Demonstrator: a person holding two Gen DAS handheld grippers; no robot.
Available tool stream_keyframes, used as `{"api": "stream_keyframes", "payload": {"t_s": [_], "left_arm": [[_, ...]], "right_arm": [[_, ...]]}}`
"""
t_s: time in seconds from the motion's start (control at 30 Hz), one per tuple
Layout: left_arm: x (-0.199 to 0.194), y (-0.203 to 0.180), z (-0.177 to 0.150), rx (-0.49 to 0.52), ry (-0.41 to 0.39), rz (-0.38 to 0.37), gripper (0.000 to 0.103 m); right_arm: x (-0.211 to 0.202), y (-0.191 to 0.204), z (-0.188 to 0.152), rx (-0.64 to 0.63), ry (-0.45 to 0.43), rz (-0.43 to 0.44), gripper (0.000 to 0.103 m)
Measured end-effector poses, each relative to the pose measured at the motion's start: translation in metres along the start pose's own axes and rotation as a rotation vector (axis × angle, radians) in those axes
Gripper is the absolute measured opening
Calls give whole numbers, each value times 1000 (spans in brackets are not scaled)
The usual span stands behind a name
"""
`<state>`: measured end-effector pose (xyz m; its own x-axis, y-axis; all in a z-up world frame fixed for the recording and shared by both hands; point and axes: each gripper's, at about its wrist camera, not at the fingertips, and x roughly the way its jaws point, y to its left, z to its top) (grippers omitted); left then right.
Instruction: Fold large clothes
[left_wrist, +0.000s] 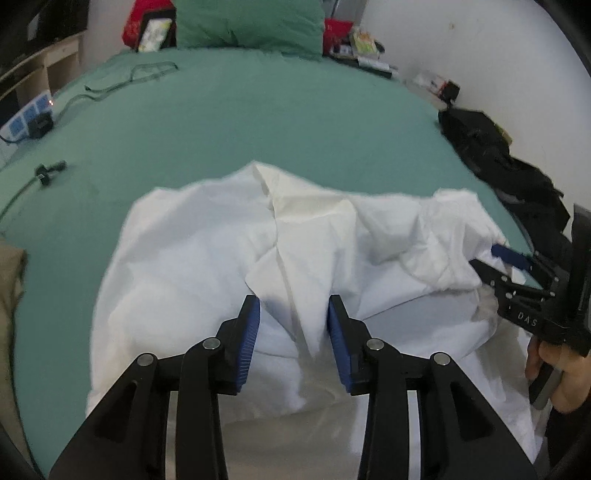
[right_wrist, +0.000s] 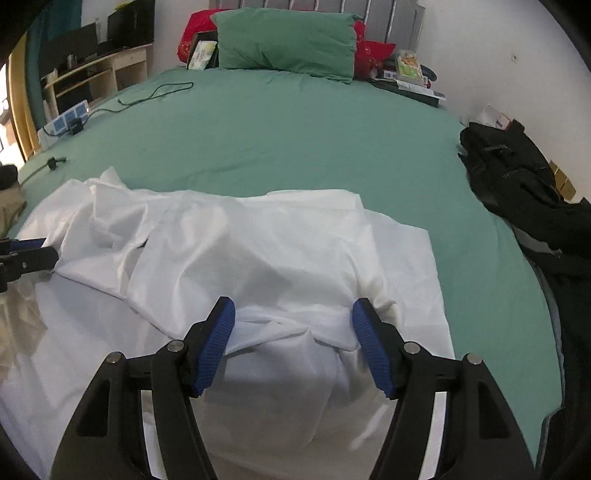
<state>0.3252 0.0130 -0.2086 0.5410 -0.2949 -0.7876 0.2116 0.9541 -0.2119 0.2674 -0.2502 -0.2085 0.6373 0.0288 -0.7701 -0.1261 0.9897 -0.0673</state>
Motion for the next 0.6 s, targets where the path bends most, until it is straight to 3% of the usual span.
{"api": "stream_keyframes", "payload": {"t_s": [0.17,0.27,0.43,0.6], "left_arm": [[-44,-2,6,22,-112,68,40],[-80,9,-3,-73,-156,62,40],[-125,22,-38,-178,-194,100,40],[-158,39,-90,-264,-181,198,40]], "right_arm": [[-31,-8,-6,56,-17,22,67],[-64,-12,-17,41,-44,15,67],[-106,-31,-46,29,-49,-7,67],[-138,-67,-80,78,-64,-58,67]]}}
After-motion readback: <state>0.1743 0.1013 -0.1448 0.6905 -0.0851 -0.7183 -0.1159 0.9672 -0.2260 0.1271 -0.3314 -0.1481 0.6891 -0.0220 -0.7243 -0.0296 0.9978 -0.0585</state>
